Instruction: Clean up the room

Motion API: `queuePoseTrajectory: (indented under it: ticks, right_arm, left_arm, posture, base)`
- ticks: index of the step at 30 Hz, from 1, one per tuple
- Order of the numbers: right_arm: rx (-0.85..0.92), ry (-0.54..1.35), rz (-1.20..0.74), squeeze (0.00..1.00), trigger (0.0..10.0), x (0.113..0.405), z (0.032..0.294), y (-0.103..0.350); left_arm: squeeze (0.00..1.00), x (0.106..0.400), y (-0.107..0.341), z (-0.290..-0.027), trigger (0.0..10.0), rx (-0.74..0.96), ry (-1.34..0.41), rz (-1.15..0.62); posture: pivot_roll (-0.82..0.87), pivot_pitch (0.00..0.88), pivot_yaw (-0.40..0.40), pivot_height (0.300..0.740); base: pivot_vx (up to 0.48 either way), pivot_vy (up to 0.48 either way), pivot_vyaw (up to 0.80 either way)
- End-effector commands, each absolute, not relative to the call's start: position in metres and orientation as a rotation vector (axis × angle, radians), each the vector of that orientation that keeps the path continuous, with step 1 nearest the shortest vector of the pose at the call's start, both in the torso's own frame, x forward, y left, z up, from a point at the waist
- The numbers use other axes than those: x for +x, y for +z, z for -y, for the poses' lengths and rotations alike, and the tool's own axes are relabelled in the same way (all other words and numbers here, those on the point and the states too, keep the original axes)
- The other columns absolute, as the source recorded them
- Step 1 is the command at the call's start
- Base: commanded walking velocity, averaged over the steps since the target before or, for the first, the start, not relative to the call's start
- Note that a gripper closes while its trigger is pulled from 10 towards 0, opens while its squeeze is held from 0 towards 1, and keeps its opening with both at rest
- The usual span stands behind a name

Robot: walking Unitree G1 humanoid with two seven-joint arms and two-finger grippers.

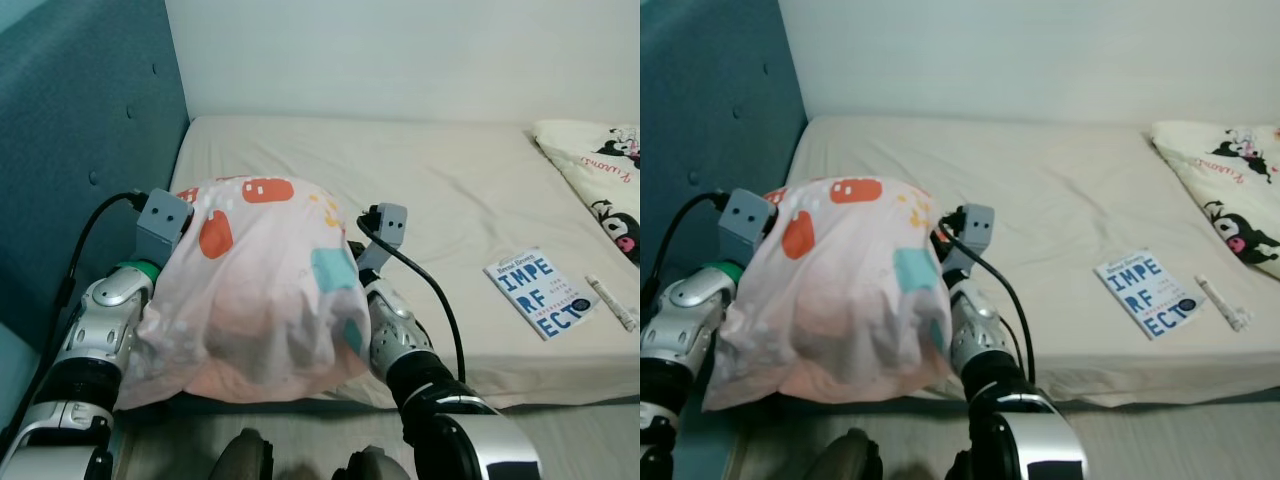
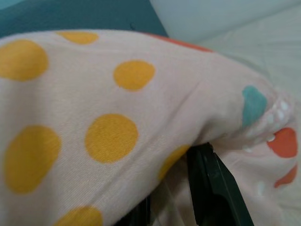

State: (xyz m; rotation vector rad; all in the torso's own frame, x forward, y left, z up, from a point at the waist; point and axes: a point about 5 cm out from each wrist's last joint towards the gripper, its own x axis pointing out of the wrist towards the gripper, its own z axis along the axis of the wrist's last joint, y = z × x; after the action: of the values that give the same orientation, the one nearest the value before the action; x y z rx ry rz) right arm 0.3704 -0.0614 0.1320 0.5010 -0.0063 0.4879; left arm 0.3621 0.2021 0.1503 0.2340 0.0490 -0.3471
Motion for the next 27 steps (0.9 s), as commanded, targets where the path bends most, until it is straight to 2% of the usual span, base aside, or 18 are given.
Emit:
queuePoseTrajectory:
  ticks: [1, 14, 18, 27]
  right_arm:
    - [0.505, 0.519, 0.003, 0.0, 10.0, 0.3688, 0.0519, 0.1332]
    - [0.494, 0.541, -0.014, 0.0, 10.0, 0.3683, 0.0474, 0.1329]
    - [0.491, 0.551, -0.021, 0.0, 10.0, 0.3679, 0.0453, 0.1326]
    - [0.495, 0.549, -0.024, 0.0, 10.0, 0.3692, 0.0432, 0.1348]
  left_arm:
    - [0.0, 0.3636, 0.1532, -0.1858, 10.0, 0.24, -0.412, -0.013]
    - [0.0, 0.3598, 0.1474, -0.1891, 10.0, 0.238, -0.395, -0.017]
    - [0.0, 0.3585, 0.1459, -0.1908, 10.0, 0.239, -0.386, -0.018]
    - [0.0, 0.3572, 0.1445, -0.1942, 10.0, 0.252, -0.382, -0.022]
  posture:
    - [0.15, 0.084, 0.037, 0.627]
    - [0.15, 0.097, 0.008, 0.627]
    - [0.15, 0.103, -0.001, 0.602]
    - [0.16, 0.11, -0.005, 0.602]
  base:
    - [0.0, 0.0, 0.0]
    - [0.0, 0.0, 0.0]
    - [0.0, 0.0, 0.0]
    - [0.0, 0.0, 0.0]
